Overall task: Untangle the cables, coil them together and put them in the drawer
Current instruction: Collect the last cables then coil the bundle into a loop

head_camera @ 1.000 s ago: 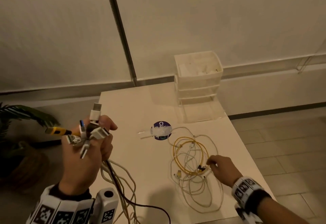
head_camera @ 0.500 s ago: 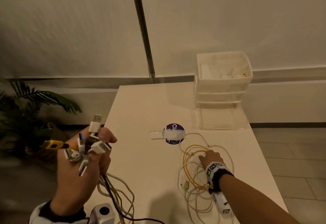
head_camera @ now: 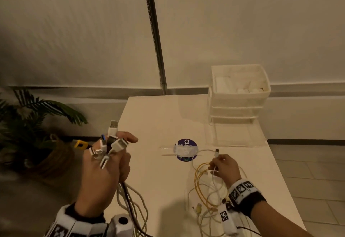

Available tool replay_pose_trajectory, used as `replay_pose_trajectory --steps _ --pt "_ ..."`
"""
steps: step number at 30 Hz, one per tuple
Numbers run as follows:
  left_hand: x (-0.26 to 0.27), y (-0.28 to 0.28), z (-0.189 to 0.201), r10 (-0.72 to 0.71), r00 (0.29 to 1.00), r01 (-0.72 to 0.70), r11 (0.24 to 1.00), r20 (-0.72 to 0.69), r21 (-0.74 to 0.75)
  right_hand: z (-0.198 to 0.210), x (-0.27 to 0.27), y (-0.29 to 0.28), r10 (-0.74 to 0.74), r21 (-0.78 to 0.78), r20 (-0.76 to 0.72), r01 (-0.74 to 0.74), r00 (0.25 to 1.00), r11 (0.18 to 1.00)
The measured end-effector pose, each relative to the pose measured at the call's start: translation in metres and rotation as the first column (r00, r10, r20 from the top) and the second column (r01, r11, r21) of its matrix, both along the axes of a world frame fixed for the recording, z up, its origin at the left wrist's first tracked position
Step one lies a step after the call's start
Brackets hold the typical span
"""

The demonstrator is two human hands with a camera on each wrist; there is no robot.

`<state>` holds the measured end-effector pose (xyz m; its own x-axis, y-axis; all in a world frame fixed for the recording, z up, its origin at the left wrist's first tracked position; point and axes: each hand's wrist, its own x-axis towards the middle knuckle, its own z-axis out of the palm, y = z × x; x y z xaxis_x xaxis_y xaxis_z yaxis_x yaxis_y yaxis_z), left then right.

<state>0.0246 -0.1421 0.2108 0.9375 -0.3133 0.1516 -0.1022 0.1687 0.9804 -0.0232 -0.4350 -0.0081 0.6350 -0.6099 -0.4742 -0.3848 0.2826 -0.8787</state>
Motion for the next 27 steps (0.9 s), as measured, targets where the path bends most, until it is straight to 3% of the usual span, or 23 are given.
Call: replay_pose_trajectory --steps 2,5,9,12,17,27 --pt "0.006 -0.010 -0.002 -0.045 0.999 0.044 0.998 -0.020 -0.035 0.039 -0.001 0.004 -0.005 0.020 0.183 0.001 0.983 1.000" --pt "0.011 -0.030 -0.005 -0.095 0.988 0.092 0.995 -0.124 -0.025 0.102 -0.001 0.016 0.046 -0.088 0.336 -0.017 0.941 0.996" --pt "0.009 -0.057 -0.002 -0.158 0.969 0.157 0.987 -0.189 -0.020 0.173 -0.009 0.052 0.245 -0.274 0.420 -0.136 0.874 0.952" --pt "0.004 -0.070 0.004 -0.206 0.957 0.202 0.979 -0.203 -0.042 0.207 -0.019 0.088 0.347 -0.311 0.473 -0.214 0.810 0.926" --pt "0.000 -0.072 0.007 -0.262 0.942 0.249 0.965 -0.211 -0.083 0.229 -0.022 0.123 0.314 -0.324 0.496 -0.163 0.810 0.932" --pt "0.002 -0.058 0.000 -0.291 0.926 0.285 0.957 -0.241 -0.060 0.233 -0.024 0.132 0.324 -0.432 0.421 -0.127 0.847 0.893"
